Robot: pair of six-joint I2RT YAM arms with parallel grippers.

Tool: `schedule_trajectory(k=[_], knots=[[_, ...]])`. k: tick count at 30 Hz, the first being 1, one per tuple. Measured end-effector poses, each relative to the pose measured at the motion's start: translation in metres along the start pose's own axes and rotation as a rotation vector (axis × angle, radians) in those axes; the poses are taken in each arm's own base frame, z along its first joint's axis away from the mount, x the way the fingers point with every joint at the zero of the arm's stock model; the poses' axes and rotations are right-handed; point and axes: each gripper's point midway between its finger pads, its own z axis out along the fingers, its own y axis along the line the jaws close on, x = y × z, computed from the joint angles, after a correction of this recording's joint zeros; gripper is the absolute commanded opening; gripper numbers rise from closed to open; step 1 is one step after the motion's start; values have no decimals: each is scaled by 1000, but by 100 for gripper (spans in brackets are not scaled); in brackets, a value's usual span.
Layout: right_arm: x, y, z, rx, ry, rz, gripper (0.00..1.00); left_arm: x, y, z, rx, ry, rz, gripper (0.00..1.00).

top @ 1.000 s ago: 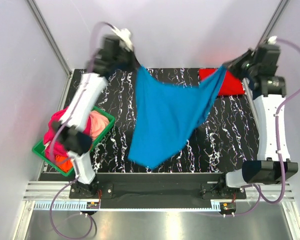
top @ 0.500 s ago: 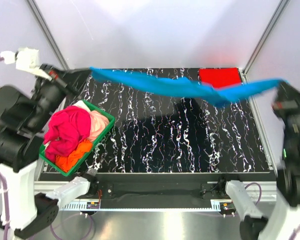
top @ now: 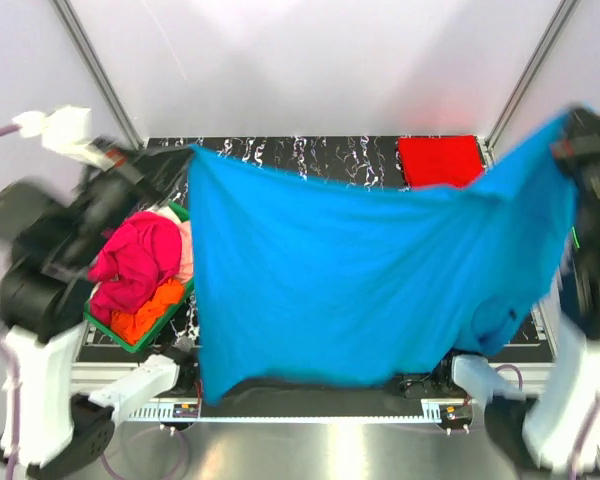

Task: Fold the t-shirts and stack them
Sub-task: Flatten the tshirt out

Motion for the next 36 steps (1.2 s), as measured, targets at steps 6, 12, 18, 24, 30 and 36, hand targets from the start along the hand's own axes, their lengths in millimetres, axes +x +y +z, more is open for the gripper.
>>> schedule_trajectory(k=[6,12,18,24,30,36], knots=[[160,-66,160,172,328,-149,0,90,102,104,-242,246,6,0],[333,-155,225,221,654,-183,0,218,246,169,-499,526,-13,0],[423,-175,245,62,785,-89,0,309,365,176,-646,684,-72,0],[482,-201,253,3,859,-44,0,329,425,177,-670,693,-142,0],[488,-200,261,-18,858,-40,0,301,422,202,-588,610,-125,0],[460,-184,260,4,840,-66,0,282,391,208,-508,590,-147,0]])
